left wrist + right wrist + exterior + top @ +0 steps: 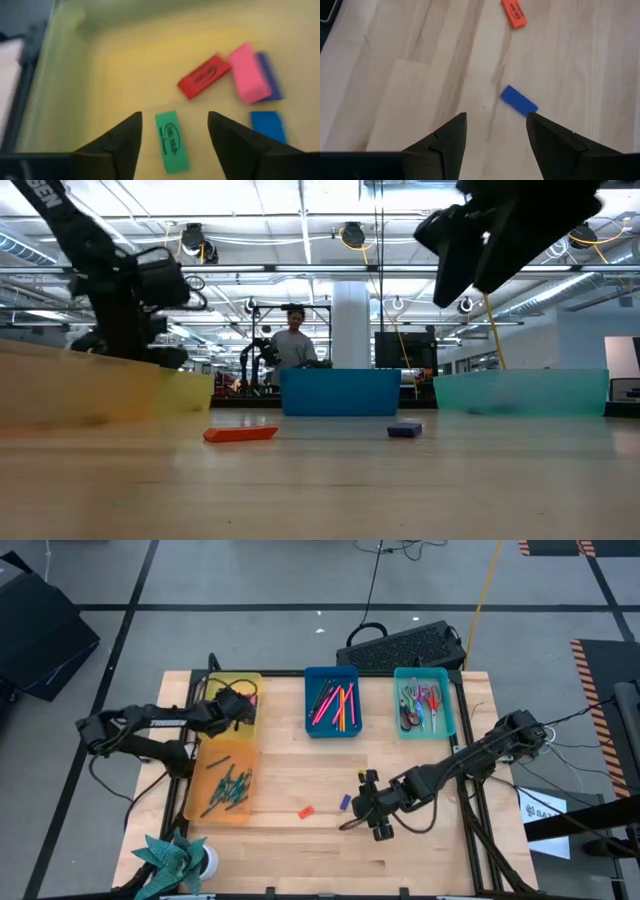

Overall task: Sort crayons/erasers/pens/pencils in bins
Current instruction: Put the purple eraser into the yellow bin

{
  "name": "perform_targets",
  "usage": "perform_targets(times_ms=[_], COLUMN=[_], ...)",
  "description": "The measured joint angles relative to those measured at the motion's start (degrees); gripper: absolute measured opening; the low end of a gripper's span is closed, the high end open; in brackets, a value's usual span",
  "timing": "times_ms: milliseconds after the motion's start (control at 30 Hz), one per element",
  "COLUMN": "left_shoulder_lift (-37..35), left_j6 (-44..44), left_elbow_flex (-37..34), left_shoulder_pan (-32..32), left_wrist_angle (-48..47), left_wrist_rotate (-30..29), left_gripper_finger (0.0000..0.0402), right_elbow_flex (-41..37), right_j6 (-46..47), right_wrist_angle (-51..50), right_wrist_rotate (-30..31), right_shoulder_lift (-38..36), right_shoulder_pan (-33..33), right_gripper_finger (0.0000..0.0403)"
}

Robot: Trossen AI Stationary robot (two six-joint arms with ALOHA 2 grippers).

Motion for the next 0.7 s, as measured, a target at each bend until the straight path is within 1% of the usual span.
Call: perform_targets(times_ms=[100,167,300,400,500,667,700], left_shoulder_lift=[-3.0,-5.4,-10.6,-14.8,-19.6,-27.7,-29.0], left_j6=[3.6,4.2,4.4,5.2,5.3,3.0,2.2], left_elbow_flex=[4.7,7.7,12.2,14.3,15.4,15.5,15.5], left_shoulder_pan=[-0.2,-0.2,-0.2,-0.2,-0.8,-4.4,-5.6], left_wrist_angle=[-7.0,-11.7,-17.6,-20.3,-22.7,-23.5,-23.6], left_wrist_rotate=[0.1,0.1,0.0,0.3,3.4,13.4,14.6], left_gripper_finger=[0.0246,0.0254,0.0259,0.0260,0.0260,0.0255,0.0253], right_elbow_flex=[0.0,0.0,0.0,0.0,0.0,0.0,0.0], right_j6=[-2.4,-5.1,-13.9,-19.8,-26.4,-39.3,-40.9], right_wrist_angle=[0.3,1.4,6.3,10.0,12.2,12.9,12.5], right_wrist_rotate=[-3.8,-6.1,-11.3,-14.7,-16.1,-16.3,-17.3], right_shoulder_lift=[0.3,1.5,5.2,8.7,11.6,15.1,15.5], right_shoulder_pan=[-3.1,-5.3,-8.7,-10.5,-11.8,-13.4,-13.6], right_gripper_finger=[0.0199,0.0199,0.0199,0.0199,0.0202,0.0210,0.0209])
